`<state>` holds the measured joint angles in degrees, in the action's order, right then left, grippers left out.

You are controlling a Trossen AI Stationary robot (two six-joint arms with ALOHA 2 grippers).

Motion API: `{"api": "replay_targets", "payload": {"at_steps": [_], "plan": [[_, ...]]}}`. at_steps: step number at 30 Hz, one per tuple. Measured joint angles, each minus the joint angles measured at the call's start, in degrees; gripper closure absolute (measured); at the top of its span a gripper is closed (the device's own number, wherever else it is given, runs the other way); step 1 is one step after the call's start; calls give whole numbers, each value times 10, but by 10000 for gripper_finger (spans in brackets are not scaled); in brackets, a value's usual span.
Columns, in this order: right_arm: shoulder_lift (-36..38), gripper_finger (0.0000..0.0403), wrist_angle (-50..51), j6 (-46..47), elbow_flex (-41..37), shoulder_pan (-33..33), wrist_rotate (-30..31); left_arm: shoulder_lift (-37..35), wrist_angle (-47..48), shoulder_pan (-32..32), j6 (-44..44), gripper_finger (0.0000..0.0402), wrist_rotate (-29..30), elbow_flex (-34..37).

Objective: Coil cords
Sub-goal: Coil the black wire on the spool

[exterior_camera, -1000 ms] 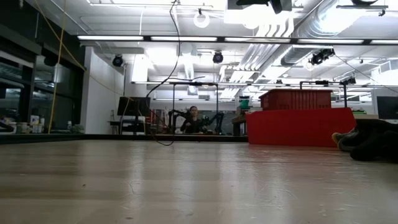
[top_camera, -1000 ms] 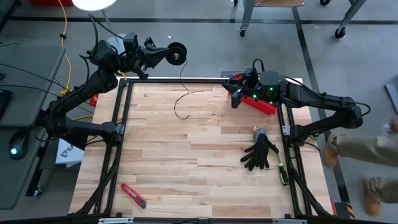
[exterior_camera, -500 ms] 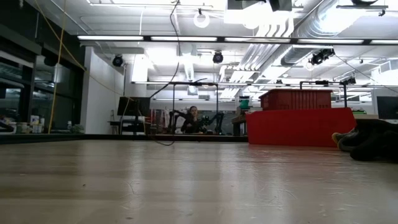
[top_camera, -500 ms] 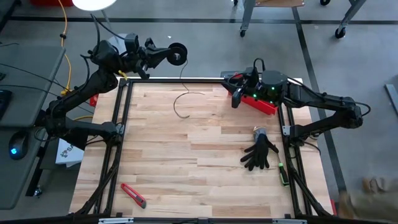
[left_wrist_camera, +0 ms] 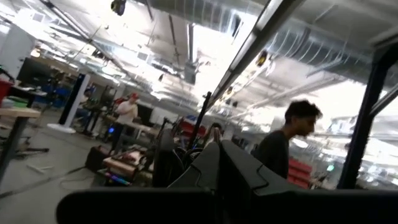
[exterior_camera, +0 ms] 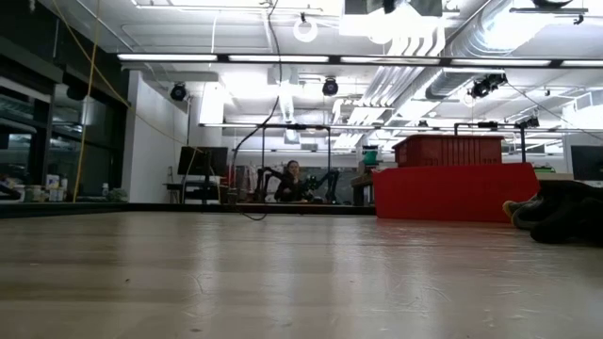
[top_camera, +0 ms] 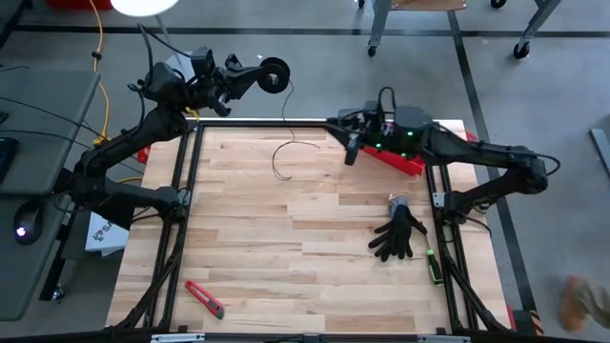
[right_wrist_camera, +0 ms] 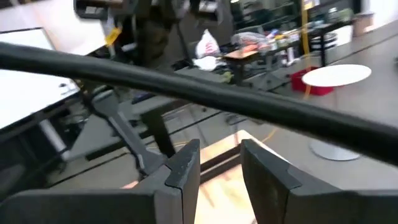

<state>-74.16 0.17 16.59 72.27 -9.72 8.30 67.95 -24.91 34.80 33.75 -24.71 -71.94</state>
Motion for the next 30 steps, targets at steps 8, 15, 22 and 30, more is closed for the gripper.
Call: {"api": "replay_targets", "payload": {"at_steps": [8,15,22,30], "plan": [[-80,295,-108,14,0,0,-13,7,-55,-18,51,398,1,0],[-123,295,-158,48,0,0,-38,8,-60,-52,44,398,19,0],[-123,295,-156,46,0,5,-34,8,-66,-68,35,398,32,0],[-122,295,-153,40,0,7,-34,8,-67,-76,26,398,36,0]]}}
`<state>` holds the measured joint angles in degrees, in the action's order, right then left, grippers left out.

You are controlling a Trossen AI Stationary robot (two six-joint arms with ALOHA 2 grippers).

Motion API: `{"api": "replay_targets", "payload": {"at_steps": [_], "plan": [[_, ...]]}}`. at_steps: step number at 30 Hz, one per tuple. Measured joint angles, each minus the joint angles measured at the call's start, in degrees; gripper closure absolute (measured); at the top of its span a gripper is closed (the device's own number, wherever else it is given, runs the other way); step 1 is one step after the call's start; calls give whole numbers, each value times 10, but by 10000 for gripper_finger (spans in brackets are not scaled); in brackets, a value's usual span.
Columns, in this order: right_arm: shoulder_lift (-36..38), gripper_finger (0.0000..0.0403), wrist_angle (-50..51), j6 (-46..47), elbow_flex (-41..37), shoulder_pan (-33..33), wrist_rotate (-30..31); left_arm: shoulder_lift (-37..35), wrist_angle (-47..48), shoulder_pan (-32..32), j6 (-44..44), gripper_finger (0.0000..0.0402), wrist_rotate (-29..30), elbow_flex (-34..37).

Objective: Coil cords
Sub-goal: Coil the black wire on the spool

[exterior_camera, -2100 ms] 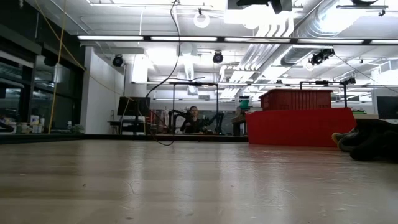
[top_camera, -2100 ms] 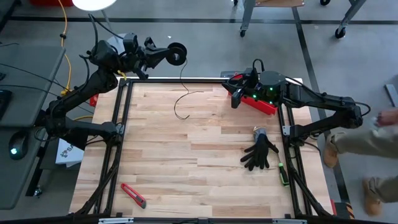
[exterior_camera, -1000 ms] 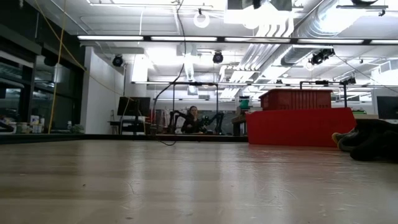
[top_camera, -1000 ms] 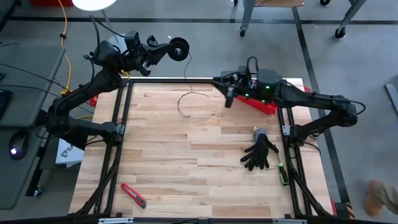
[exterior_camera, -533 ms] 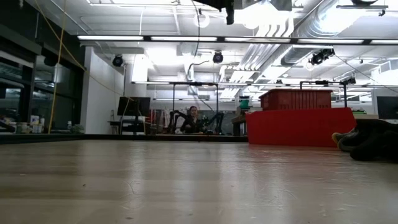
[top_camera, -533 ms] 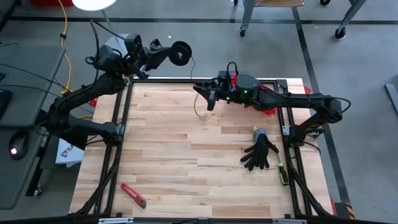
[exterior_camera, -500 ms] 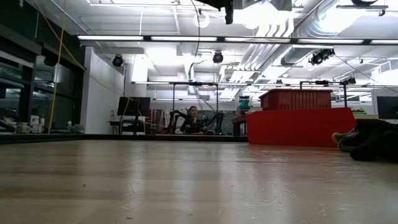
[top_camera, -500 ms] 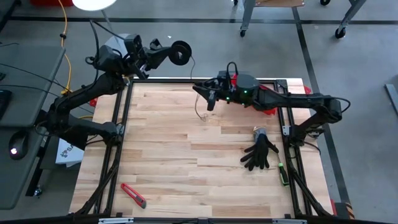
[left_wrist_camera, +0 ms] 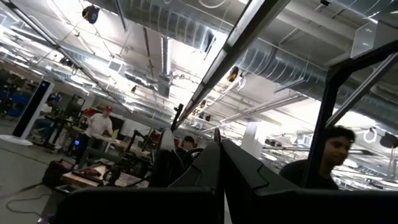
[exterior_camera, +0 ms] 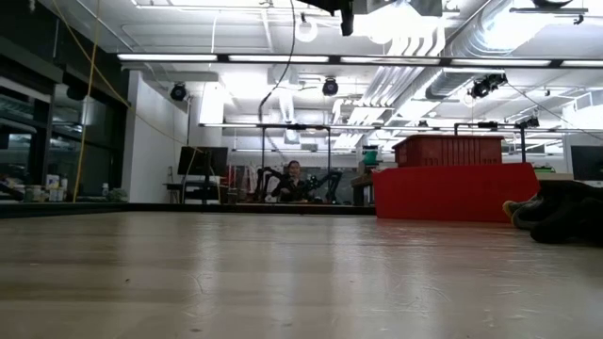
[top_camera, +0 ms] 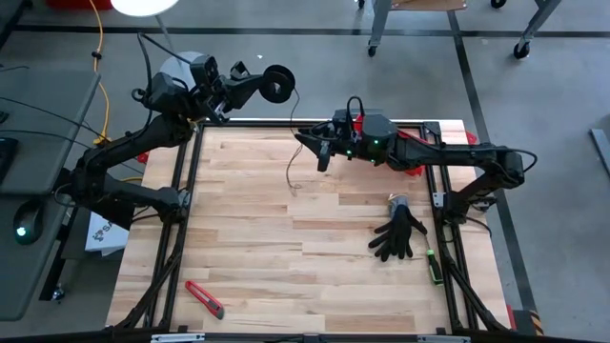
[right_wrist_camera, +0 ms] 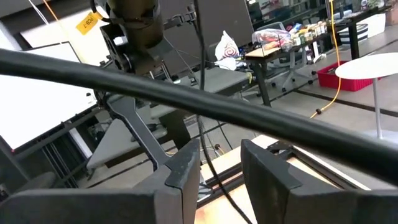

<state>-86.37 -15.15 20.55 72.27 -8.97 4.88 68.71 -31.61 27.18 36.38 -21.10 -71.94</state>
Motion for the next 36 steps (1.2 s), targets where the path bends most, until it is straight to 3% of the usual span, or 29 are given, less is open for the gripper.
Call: {"api": "replay_targets", "payload": {"at_steps": [36], "plan": [[7,295,39,-26,0,15,-19,3,4,-2,15,398,7,0]]}}
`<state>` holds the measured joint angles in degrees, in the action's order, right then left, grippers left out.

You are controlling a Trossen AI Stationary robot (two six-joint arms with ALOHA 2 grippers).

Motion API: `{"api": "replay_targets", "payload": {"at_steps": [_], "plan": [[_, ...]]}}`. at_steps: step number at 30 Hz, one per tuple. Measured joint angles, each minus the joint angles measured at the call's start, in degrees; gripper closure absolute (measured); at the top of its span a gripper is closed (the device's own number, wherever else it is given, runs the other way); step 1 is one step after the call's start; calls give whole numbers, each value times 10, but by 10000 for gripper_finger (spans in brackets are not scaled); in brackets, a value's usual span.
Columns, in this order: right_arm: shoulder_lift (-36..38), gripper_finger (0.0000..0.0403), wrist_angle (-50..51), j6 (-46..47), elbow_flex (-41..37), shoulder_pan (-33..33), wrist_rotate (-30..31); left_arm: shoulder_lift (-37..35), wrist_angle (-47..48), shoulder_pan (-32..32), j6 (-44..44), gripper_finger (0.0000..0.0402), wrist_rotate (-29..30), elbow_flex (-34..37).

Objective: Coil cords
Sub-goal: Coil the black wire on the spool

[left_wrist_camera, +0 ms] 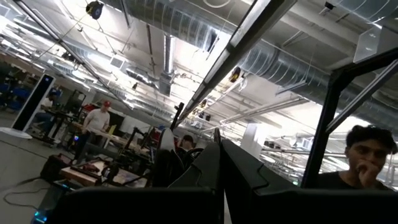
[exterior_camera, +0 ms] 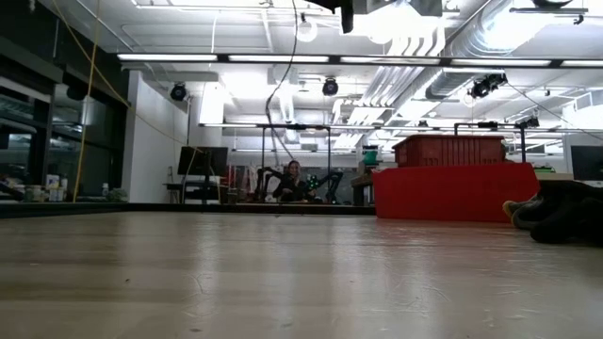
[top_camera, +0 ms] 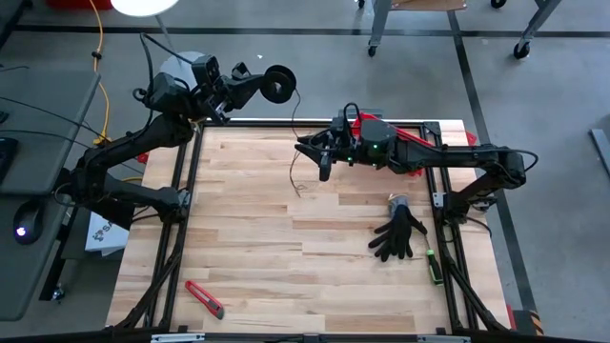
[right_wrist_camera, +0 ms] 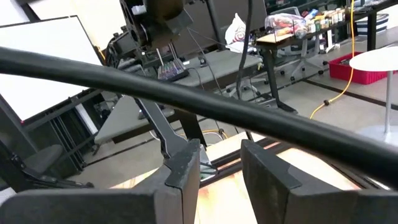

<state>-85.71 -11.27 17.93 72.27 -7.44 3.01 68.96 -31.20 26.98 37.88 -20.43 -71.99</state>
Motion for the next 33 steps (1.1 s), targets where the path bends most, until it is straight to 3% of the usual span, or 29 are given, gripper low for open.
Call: {"api": "replay_targets", "payload": {"at_steps": [33], "plan": [[0,295,5,-34,0,5,22,0,-3,-13,4,398,-5,0]]}}
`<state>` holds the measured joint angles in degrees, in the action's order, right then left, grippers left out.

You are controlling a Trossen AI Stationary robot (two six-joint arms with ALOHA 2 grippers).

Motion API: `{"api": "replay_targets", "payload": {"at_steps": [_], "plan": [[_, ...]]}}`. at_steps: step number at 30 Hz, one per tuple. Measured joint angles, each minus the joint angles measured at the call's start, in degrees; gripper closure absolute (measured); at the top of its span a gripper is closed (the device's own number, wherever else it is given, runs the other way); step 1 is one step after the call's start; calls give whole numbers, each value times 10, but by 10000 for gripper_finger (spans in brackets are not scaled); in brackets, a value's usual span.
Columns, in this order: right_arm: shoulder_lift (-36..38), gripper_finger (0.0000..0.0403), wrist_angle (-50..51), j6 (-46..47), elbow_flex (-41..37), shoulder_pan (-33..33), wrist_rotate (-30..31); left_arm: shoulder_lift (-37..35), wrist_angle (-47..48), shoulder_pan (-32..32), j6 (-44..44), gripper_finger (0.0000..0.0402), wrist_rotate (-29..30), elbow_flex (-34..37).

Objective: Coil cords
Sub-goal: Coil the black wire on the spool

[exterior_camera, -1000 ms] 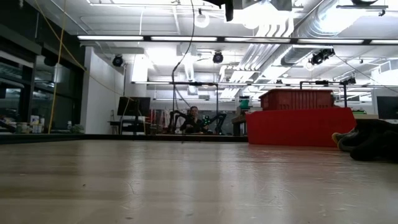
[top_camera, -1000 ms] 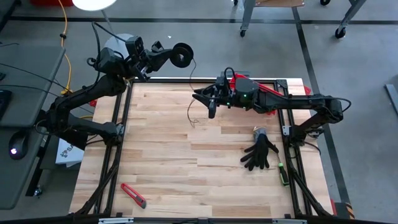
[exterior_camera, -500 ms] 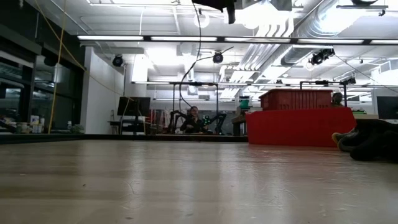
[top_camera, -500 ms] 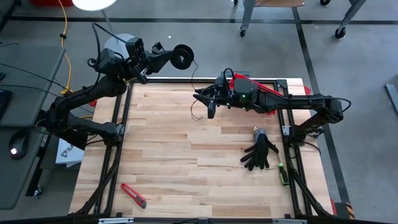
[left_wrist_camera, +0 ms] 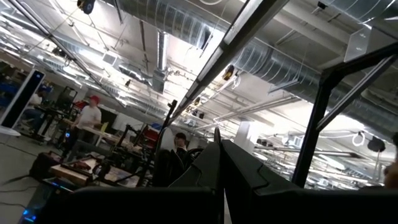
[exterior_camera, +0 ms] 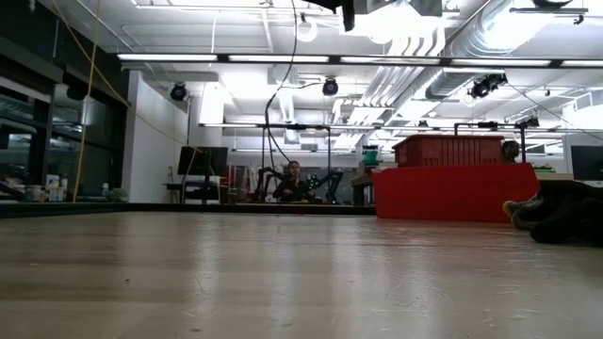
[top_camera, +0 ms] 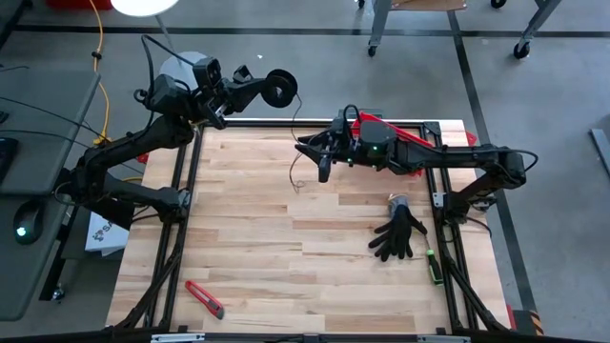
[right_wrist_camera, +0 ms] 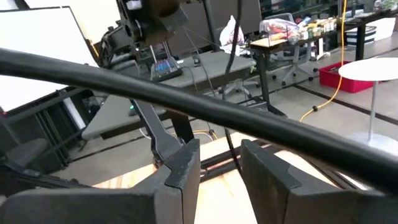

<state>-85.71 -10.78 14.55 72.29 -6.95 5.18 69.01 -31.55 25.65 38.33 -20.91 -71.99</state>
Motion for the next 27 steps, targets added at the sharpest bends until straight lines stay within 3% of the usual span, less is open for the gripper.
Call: {"api": "replay_targets", "payload": {"at_steps": [11,17,27], "plan": [[0,303,16,0,0,0,16,0,0,0,-4,398,9,0],[0,326,15,3,0,0,2,0,0,0,-9,398,9,0],[0,327,20,0,0,0,-24,0,0,0,8,398,10,0]]}}
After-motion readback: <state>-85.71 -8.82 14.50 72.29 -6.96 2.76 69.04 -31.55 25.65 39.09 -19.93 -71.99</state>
